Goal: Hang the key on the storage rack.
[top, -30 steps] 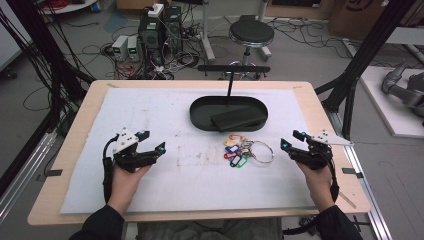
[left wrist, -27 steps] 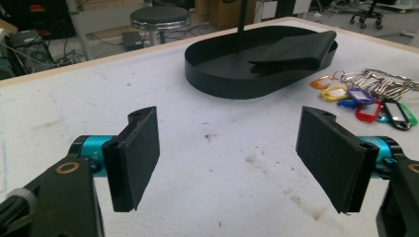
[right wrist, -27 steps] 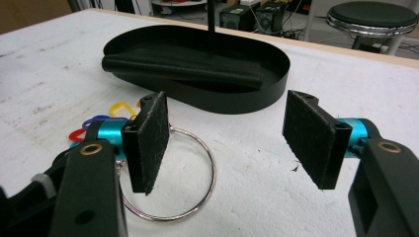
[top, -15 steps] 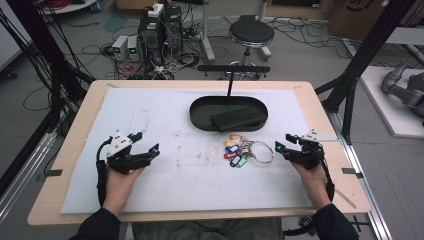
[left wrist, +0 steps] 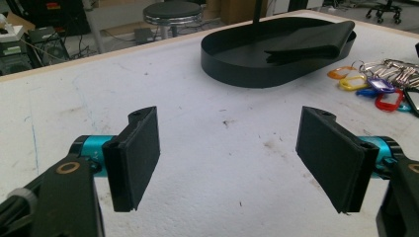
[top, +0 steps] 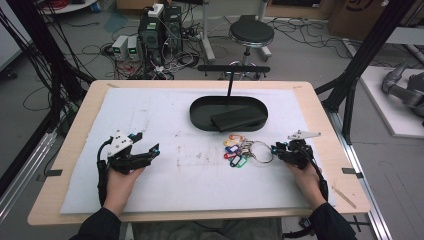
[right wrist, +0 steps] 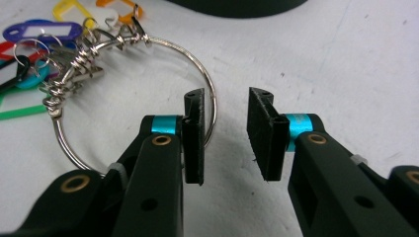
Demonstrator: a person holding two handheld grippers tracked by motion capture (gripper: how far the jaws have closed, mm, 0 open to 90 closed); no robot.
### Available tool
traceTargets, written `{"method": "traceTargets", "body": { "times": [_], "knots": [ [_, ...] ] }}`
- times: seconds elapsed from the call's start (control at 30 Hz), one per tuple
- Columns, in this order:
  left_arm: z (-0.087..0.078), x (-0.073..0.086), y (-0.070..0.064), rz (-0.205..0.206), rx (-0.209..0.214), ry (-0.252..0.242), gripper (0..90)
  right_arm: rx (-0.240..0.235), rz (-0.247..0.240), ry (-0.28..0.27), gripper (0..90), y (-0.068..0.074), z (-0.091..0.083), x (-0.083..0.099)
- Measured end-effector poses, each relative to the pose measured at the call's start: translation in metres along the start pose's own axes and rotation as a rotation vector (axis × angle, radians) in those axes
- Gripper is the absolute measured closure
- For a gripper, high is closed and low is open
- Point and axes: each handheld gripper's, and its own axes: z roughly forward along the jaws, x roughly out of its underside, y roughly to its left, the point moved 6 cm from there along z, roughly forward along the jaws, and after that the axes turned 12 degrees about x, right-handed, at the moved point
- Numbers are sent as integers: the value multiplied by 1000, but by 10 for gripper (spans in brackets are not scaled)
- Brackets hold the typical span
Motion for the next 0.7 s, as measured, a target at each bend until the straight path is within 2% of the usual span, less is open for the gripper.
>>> {"method": "traceTargets", "body": {
  "times": [0.1, 0.23, 0.3, 0.37, 0.4, 0.47, 0.6, 0.7],
  "knots": [
    [0, 0, 0, 0, -2, -1, 250, 1, -20, 35, 715, 3, 4, 2],
    [2, 1, -1, 0, -2, 2, 249, 17, -27, 41, 726, 6, 5, 1],
    [2, 1, -1, -2, -2, 3, 250, 21, -25, 42, 753, 6, 5, 1],
    [2, 1, -1, -1, 0, 6, 250, 20, -33, 40, 839, 8, 5, 1],
    [3, 1, -2, -2, -1, 4, 249, 18, -34, 40, 847, 9, 5, 1],
    [3, 1, -2, 1, -1, 5, 249, 23, -23, 45, 854, 10, 5, 1],
    [2, 1, -2, 2, -1, 6, 250, 0, 17, 49, 865, 8, 5, 0],
    [1, 1, -1, 1, -4, 5, 250, 8, 16, 42, 866, 7, 5, -1]
  ]
}}
